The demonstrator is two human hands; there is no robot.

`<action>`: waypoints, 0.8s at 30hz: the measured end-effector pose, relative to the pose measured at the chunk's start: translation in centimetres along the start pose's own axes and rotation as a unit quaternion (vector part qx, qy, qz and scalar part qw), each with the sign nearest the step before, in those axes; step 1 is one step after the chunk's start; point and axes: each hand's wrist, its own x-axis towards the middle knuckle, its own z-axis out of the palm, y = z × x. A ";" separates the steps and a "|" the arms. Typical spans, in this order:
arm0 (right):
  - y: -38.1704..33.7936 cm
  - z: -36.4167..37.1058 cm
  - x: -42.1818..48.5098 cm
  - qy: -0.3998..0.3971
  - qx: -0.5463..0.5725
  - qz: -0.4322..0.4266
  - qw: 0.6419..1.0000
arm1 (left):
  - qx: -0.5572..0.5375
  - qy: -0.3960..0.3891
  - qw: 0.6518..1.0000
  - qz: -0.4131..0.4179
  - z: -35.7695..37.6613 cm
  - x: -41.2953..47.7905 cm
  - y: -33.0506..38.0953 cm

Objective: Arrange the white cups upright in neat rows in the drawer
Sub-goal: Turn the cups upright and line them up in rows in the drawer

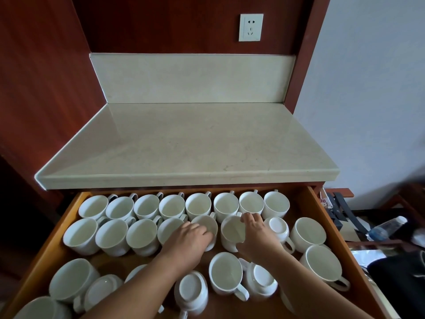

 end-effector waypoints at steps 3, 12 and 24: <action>0.0 0.3 0.2 0.004 0.018 0.000 1.000 | -0.006 0.001 1.000 -0.007 0.2 0.0 0.0; -0.2 0.3 0.0 0.008 0.008 -0.006 1.000 | -0.046 0.012 0.998 -0.036 0.0 0.0 0.0; 7.9 -10.8 -3.0 0.090 -0.054 0.101 0.989 | -0.266 0.027 0.963 -0.039 -4.7 9.1 7.5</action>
